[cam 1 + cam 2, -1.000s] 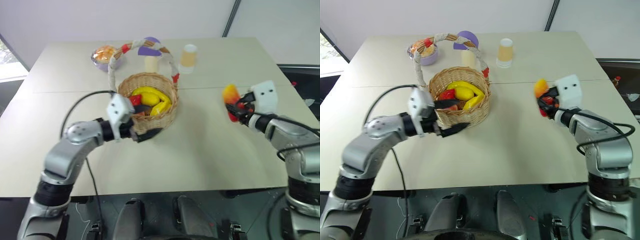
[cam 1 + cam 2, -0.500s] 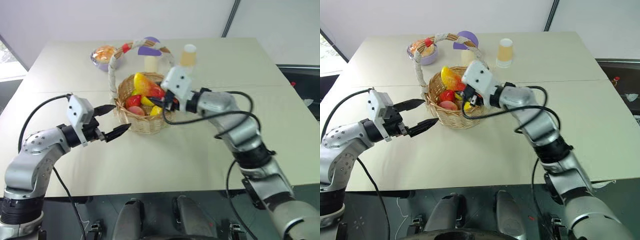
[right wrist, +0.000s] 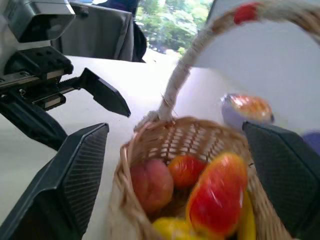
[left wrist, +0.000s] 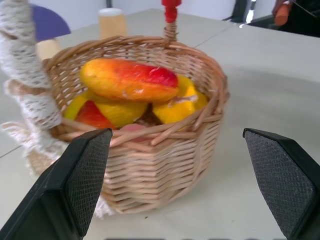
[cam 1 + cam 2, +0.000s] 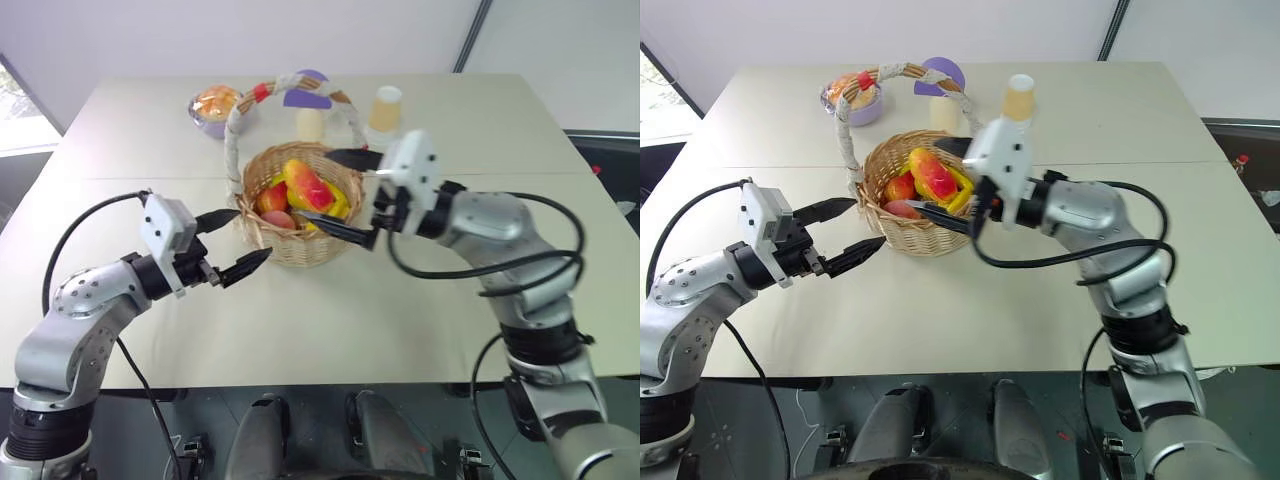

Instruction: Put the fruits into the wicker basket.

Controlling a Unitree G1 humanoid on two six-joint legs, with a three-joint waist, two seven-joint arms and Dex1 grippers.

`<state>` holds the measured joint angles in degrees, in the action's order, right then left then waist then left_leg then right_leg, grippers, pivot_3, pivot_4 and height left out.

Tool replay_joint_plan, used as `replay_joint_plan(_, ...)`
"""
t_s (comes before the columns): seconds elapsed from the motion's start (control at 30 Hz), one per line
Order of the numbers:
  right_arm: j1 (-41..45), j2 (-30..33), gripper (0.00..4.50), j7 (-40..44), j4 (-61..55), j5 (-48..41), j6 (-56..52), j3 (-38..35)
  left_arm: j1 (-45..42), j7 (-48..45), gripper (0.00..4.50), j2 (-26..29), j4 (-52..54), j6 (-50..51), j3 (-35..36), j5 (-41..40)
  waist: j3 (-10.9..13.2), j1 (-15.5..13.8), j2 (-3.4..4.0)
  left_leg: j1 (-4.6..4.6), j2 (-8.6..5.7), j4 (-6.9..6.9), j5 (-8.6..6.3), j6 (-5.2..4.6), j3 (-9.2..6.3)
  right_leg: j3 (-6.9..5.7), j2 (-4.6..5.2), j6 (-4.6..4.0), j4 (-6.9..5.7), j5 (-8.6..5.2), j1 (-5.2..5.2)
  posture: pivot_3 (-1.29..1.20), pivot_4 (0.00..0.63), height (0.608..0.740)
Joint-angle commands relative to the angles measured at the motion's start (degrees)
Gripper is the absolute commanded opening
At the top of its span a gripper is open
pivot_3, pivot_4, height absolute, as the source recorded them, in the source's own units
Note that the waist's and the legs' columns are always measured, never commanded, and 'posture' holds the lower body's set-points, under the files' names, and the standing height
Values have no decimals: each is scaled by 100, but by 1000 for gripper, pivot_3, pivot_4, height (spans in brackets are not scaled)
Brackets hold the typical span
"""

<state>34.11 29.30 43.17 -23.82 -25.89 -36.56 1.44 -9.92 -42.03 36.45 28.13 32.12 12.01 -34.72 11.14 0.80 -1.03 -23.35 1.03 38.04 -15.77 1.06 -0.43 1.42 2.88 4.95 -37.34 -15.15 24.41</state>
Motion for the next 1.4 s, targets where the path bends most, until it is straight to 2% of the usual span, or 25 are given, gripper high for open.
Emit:
replay_joint_plan(0.03, -4, -230, 4455, -728, 139, -248, -523, -551, -224, 120, 4500, -284, -4, -124, -31, -224, 0, 38, 1, 6, 1, 0, 1, 1, 6, 5, -5, -1, -3, 1, -1, 0, 150, 740)
replay_joint_plan(0.27, 770, -1443, 4455, -2189, 2222, 883, 387, -192, -354, 178, 4500, -649, -272, -332, -358, -23, -1, 151, 3, 17, 0, 3, 8, 11, 9, 11, -35, -6, -36, 1, 7, 0, 150, 740)
replay_joint_plan(0.43, 1105, -1926, 4455, -2185, 3164, 990, 1082, -189, -131, 351, 4500, -823, -93, -398, -489, 48, -1, 152, 3, 7, -7, 3, 9, 14, 8, 12, -21, -5, -39, 1, 14, 0, 150, 740)
replay_joint_plan(0.53, 1120, -2038, 3740, -2182, 3279, 900, 1226, -322, 6, 437, 4500, -859, 20, -405, -501, 60, -1, 140, 3, 4, -5, 3, 8, 13, 5, 12, -13, -5, -38, 1, 14, 0, 150, 740)
replay_joint_plan(0.77, 974, -2160, 64, -2107, 3061, 713, 1418, -430, 139, 531, 4500, -886, 60, -465, -552, 89, -3, 144, 2, 4, -6, 3, 9, 13, 4, 10, -12, -4, -39, 1, 14, 0, 150, 740)
replay_joint_plan(0.97, 589, -1877, 9, -2349, 2397, 878, 1611, -702, -18, 646, 4500, -1018, -31, -513, -684, 101, -4, 149, 8, 4, -6, 3, 9, 13, 4, 11, -15, -4, -40, 1, 16, 0, 150, 740)
replay_joint_plan(1.07, 193, -1312, 9, -2581, 1870, 1112, 1731, -1093, -225, 748, 4500, -1169, -178, -608, -735, 162, -4, 42, 7, 0, -9, 4, 9, 13, 1, 9, -10, -4, -40, 1, 16, 0, 150, 740)
replay_joint_plan(1.13, -92, -947, 9, -2707, 1605, 1178, 1703, -1420, -364, 807, 4500, -1306, -340, -771, -811, 312, -4, -19, 7, -2, -15, 6, 8, 13, 5, 10, -7, -4, -35, 2, 15, 0, 150, 740)
replay_joint_plan(1.27, -1004, -137, 9, -3246, 1377, 1465, 1560, -2585, -771, 904, 4500, -1736, -914, -1069, -1089, 578, -6, -148, 9, -7, -27, 6, 6, 8, 12, 6, -10, -3, -14, 1, 5, 0, 150, 740)
replay_joint_plan(1.4, -1224, -44, 9, -3573, 1467, 1413, 1559, -2997, -941, 865, 4500, -1963, -1170, -1241, -1223, 703, -7, -8, 19, -1, -18, 6, 5, 7, 20, 17, -21, -2, -13, 2, 7, 0, 150, 740)
